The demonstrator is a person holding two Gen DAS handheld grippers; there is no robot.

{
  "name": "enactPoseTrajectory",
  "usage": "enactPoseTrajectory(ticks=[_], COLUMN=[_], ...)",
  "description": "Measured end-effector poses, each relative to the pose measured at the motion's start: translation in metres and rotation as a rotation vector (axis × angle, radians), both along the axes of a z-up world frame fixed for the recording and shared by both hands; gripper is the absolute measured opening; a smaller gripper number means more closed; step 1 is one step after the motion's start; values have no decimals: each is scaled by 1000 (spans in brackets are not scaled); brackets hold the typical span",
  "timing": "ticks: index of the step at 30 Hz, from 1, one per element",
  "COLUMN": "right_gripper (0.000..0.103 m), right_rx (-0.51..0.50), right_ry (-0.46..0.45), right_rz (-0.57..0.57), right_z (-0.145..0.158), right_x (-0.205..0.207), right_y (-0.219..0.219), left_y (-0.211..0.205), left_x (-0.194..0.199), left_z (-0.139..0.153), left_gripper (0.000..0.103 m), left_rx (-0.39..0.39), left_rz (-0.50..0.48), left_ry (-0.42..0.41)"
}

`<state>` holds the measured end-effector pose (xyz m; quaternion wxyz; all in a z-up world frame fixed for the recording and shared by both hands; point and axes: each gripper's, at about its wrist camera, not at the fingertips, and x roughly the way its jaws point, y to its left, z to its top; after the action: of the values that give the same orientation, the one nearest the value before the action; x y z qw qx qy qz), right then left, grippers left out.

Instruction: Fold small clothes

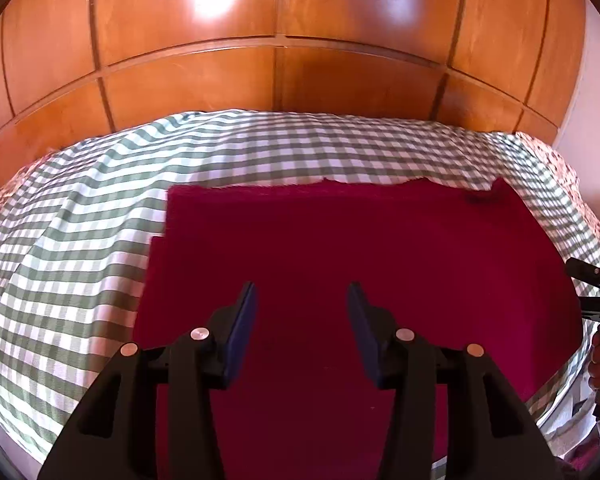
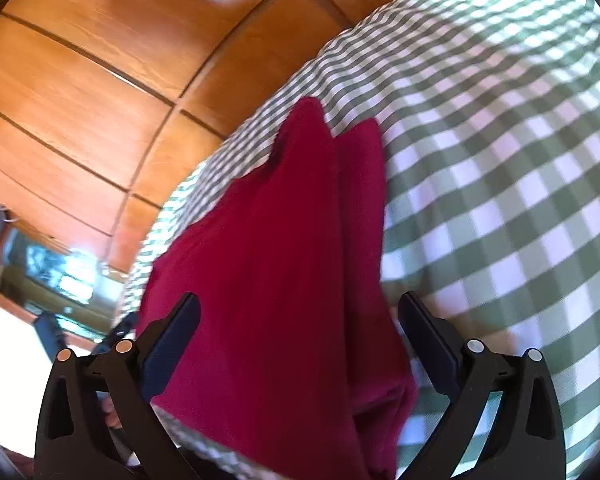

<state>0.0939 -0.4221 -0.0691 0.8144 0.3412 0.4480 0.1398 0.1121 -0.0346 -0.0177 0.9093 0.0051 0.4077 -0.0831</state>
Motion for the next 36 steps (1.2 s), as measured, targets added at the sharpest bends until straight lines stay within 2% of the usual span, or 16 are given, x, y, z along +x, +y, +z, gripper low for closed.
enactPoseTrajectory(ticks=[3, 10, 12, 16, 20, 25, 29, 36], right_gripper=[95, 56, 52, 37, 33, 32, 32, 32], right_rx=[24, 13, 3, -13, -39, -64, -103, -163], right_ry=[-15, -11, -9, -1, -7, -64, -120, -179], right_rz=[24, 59, 66, 76, 81, 112, 160, 257], right_z=[0, -6, -8, -9, 2, 36, 68, 106], right_x=[-4, -4, -2, 1, 5, 9, 15, 30], right_y=[6, 15, 18, 26, 38, 60, 92, 156], left_y=[-9, -29, -32, -36, -32, -26, -11, 61], left_x=[0, 1, 1, 3, 6, 9, 9, 7], left_z=[-3, -11, -14, -19, -21, -21, -15, 6], left_gripper=[48, 48, 48, 49, 50, 50, 50, 50], left_rx=[12, 40, 44, 57, 40, 0, -77, -253], left_rz=[-21, -62, -64, -70, -72, -82, -93, -45], left_ry=[8, 24, 30, 38, 48, 61, 82, 89])
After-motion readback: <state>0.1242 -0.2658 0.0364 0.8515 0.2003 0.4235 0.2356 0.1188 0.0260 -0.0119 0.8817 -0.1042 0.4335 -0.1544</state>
